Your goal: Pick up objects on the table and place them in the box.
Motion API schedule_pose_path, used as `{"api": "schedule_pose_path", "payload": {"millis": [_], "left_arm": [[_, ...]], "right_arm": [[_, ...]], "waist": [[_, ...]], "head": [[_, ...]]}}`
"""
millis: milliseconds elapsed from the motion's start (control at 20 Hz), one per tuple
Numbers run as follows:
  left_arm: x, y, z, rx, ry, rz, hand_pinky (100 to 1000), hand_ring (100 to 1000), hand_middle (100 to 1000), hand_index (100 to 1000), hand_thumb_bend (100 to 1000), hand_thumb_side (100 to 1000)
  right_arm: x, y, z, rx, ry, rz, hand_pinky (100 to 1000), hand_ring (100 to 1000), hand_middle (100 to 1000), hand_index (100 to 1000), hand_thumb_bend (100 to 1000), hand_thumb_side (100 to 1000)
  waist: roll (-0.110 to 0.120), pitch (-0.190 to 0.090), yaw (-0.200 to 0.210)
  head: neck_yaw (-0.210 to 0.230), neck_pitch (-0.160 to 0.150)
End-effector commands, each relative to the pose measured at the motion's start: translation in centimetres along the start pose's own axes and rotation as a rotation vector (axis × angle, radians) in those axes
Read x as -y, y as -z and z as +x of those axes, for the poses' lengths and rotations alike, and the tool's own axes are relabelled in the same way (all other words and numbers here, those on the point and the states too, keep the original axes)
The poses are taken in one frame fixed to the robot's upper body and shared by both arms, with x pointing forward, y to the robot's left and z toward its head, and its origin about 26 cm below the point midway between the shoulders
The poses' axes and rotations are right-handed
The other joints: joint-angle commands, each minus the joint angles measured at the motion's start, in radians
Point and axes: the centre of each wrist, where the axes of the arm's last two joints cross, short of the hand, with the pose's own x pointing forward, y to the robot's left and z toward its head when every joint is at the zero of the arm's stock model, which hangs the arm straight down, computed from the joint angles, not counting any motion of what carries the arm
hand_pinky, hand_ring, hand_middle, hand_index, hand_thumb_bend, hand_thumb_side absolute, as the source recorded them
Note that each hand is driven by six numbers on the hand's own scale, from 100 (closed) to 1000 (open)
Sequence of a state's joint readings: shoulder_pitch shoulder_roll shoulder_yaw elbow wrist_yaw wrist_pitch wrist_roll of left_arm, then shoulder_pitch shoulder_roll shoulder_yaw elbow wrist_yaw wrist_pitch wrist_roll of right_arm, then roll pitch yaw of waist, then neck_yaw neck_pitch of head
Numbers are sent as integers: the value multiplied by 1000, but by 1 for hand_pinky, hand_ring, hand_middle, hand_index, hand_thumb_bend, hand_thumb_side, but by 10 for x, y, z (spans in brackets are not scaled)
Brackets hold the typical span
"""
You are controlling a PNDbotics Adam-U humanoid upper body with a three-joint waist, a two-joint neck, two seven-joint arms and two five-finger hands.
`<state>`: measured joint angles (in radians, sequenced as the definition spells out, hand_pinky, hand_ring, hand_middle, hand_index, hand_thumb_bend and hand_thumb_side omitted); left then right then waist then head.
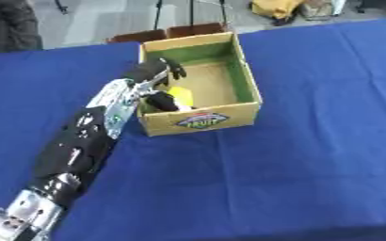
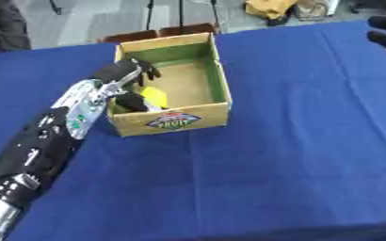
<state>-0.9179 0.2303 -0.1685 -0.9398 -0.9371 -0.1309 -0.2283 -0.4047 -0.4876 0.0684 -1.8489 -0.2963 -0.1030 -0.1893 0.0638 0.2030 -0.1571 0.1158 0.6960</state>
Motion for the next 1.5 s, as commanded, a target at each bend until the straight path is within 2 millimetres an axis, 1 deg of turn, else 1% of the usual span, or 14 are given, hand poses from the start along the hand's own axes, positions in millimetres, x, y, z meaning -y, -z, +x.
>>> {"api": "schedule_pose_path", "payload": {"millis": [50, 200, 350, 450, 550, 700, 750, 850, 900, 1100, 1150, 1200, 1350, 1500], "left_arm": [[-28, -5, 1, 24, -12, 98, 669, 601, 672, 811, 1000, 688], [-49, -15, 7, 73, -74, 196, 669, 594, 665, 807, 1000, 680], [-77, -31, 13, 132, -146, 304, 667, 587, 656, 796, 1000, 662], [-94, -47, 15, 171, -200, 372, 663, 581, 649, 790, 1000, 648], [-107, -67, 15, 202, -262, 439, 660, 576, 643, 786, 1000, 645], [-116, -98, 11, 232, -370, 521, 654, 567, 632, 776, 1000, 640], [-116, -108, 9, 237, -401, 538, 653, 566, 630, 774, 1000, 642], [-110, -126, 4, 237, -456, 551, 653, 563, 628, 773, 1000, 676], [-105, -135, 1, 228, -480, 552, 653, 563, 628, 771, 942, 726], [-79, -160, -16, 187, -578, 541, 653, 558, 624, 767, 875, 794], [-73, -165, -20, 173, -598, 538, 653, 557, 624, 766, 813, 808], [-68, -169, -24, 161, -613, 539, 653, 557, 623, 766, 869, 803], [-58, -178, -32, 128, -643, 553, 653, 556, 622, 764, 866, 804], [-51, -184, -34, 117, -672, 572, 649, 551, 617, 760, 855, 804]], "right_arm": [[4, 4, 6, 25, -13, 1, 808, 791, 803, 923, 100, 1000], [6, 4, 6, 26, -16, -4, 808, 791, 803, 923, 100, 1000], [7, 3, 5, 24, -19, -11, 808, 791, 803, 923, 100, 1000], [8, 2, 4, 21, -21, -14, 808, 791, 802, 923, 100, 1000], [9, 1, 4, 17, -26, -20, 808, 791, 802, 923, 100, 1000], [11, -1, 2, 12, -32, -30, 808, 791, 802, 923, 100, 1000], [12, -1, 2, 9, -33, -32, 808, 791, 802, 923, 100, 1000], [13, -2, 1, 5, -37, -36, 808, 790, 802, 923, 100, 1000], [14, -3, 1, 4, -38, -39, 808, 790, 802, 923, 100, 1000], [15, -5, -1, -2, -42, -45, 809, 790, 801, 923, 100, 1000], [15, -5, -1, -3, -43, -48, 809, 790, 801, 923, 100, 1000], [16, -6, -1, -5, -43, -51, 809, 790, 801, 923, 100, 1000], [16, -7, -2, -9, -44, -52, 809, 791, 801, 923, 100, 1000], [16, -7, -3, -10, -43, -54, 809, 790, 801, 923, 100, 1000]], "waist": [[-9, -17, 6], [-11, -19, 12], [-12, -20, 22], [-12, -20, 27], [-12, -23, 34], [-13, -27, 48], [-14, -28, 53], [-12, -31, 61], [-12, -32, 64], [-14, -34, 75], [-15, -35, 77], [-16, -35, 78], [-18, -37, 87], [-23, -37, 94]], "head": [[-6, -12], [-15, -20], [-24, -21], [-28, -21], [-37, -20], [-51, -16], [-55, -15], [-60, -13], [-63, -12], [-71, -6], [-73, -5], [-75, -4], [-74, 3], [-76, 3]]}}
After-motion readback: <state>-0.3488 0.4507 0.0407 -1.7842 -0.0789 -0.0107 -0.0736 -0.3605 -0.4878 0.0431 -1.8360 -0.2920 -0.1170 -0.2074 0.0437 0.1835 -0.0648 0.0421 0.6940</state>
